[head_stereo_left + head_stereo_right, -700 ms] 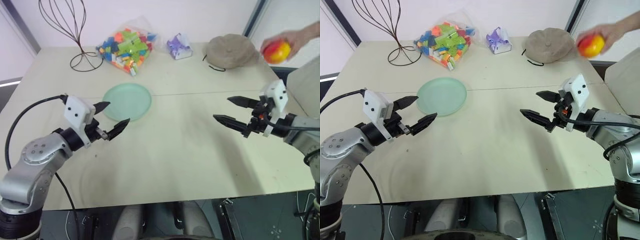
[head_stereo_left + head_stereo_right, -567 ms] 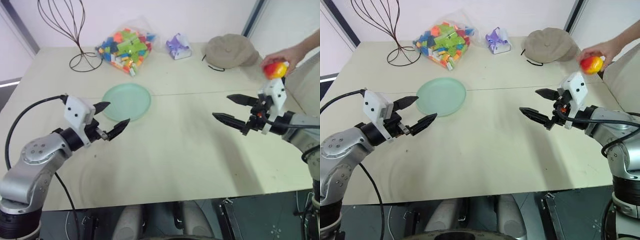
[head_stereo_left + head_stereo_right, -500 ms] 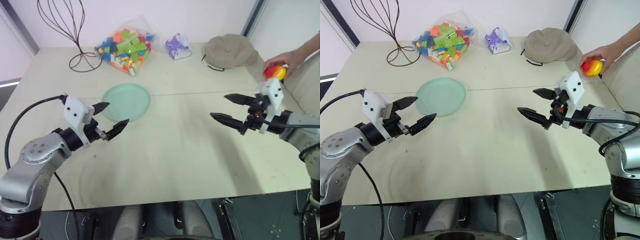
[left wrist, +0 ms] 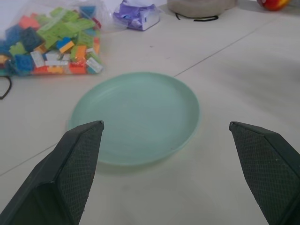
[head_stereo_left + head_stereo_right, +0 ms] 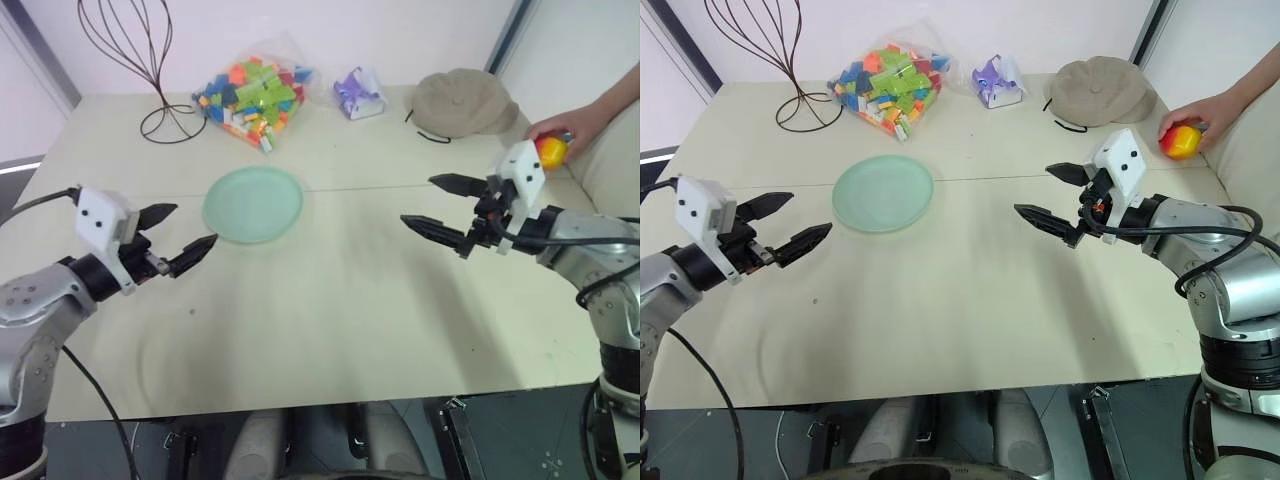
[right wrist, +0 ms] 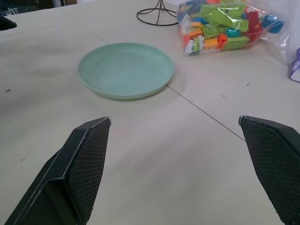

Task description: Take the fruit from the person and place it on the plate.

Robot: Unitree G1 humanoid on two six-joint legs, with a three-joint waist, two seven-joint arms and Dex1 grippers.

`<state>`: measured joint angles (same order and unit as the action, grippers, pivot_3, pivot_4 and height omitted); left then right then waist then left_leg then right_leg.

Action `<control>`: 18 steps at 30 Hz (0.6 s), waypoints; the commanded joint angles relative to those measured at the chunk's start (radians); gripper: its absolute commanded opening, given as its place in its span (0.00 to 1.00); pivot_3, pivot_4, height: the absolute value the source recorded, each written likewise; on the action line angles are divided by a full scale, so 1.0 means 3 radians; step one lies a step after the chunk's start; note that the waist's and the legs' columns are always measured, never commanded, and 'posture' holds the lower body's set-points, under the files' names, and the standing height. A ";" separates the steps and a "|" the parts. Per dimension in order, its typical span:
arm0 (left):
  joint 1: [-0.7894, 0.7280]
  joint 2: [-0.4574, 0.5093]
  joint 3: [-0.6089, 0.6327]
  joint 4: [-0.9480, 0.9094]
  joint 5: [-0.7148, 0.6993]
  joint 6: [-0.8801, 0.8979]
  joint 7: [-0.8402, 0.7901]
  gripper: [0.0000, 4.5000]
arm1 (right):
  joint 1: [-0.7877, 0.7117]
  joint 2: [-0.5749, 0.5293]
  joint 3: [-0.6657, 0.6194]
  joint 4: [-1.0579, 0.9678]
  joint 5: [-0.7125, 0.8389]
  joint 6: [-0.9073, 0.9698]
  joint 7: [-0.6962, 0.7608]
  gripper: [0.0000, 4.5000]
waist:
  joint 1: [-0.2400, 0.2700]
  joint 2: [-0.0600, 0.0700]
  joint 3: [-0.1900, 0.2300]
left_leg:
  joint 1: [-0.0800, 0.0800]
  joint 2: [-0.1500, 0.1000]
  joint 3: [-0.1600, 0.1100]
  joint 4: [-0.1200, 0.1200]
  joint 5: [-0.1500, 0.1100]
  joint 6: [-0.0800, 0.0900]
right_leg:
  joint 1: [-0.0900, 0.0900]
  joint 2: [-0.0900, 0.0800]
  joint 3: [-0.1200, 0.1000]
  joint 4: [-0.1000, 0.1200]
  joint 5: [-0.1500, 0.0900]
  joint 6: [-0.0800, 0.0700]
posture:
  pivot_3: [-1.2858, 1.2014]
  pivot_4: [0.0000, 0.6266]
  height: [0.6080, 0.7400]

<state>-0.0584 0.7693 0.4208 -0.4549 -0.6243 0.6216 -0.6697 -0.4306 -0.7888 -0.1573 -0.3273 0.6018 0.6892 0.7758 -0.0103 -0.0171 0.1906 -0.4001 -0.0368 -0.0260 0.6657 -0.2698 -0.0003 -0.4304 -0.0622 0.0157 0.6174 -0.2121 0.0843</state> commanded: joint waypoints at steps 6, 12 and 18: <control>0.0046 0.0069 0.0165 -0.0094 -0.0072 0.0002 -0.0051 1.00 | -0.0010 0.0061 -0.0011 -0.0142 0.0012 -0.0041 -0.0029 0.99 | 0.0001 0.0000 0.0000 | 0.0000 0.0000 0.0000 0.0000 0.0000 0.0000 | 0.0000 -0.0001 0.0000 0.0000 0.0000 -0.0001 | 0.52 0.24 1.00; 0.0026 0.0036 0.0125 -0.0146 -0.0076 0.0004 0.0009 1.00 | 0.0047 0.0055 -0.0057 -0.0157 0.0045 -0.0020 -0.0038 0.99 | 0.0000 0.0000 0.0000 | 0.0000 0.0000 0.0000 0.0000 0.0000 0.0000 | 0.0000 -0.0001 0.0001 0.0000 0.0000 -0.0001 | 0.52 0.24 1.00; 0.0041 -0.0014 0.0087 -0.0243 -0.0098 0.0017 0.0106 1.00 | 0.0055 0.0050 -0.0064 -0.0147 0.0046 -0.0014 -0.0050 0.99 | 0.0000 0.0000 0.0000 | 0.0000 0.0000 0.0000 0.0000 0.0000 0.0000 | 0.0000 -0.0002 0.0001 0.0000 -0.0001 -0.0002 | 0.52 0.24 1.00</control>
<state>-0.0430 0.7668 0.4380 -0.4940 -0.6435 0.6292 -0.6471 -0.4047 -0.7671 -0.1426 -0.3422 0.6040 0.6911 0.7621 -0.0102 -0.0172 0.1906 -0.4000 -0.0367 -0.0262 0.6656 -0.2698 -0.0004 -0.4304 -0.0628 0.0161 0.6174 -0.2124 0.0837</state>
